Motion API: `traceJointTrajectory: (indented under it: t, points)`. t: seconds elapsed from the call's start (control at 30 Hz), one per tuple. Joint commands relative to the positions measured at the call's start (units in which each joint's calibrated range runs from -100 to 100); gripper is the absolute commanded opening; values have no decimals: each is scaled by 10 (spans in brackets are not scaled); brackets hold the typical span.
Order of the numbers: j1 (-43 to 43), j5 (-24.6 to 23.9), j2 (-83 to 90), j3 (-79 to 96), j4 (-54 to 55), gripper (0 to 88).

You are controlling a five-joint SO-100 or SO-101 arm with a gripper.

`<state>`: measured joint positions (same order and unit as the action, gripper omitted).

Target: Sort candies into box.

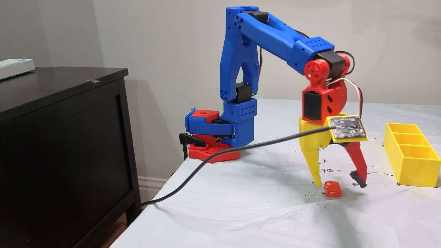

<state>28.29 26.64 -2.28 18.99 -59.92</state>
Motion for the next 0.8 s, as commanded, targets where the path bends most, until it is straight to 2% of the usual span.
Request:
traceJointTrajectory:
  t: [0.0, 0.3, 0.37, 0.43, 0.47, 0.77]
  points:
    - [-7, -4, -2, 0, 8, 280]
    - [-14, -12, -44, -12, 13, 267]
    - [-14, -11, -46, -13, 13, 231]
    - [-14, -10, -47, -10, 14, 149]
    - [-14, -13, -47, -10, 16, 78]
    - [-15, -23, -20, 15, 43, 1]
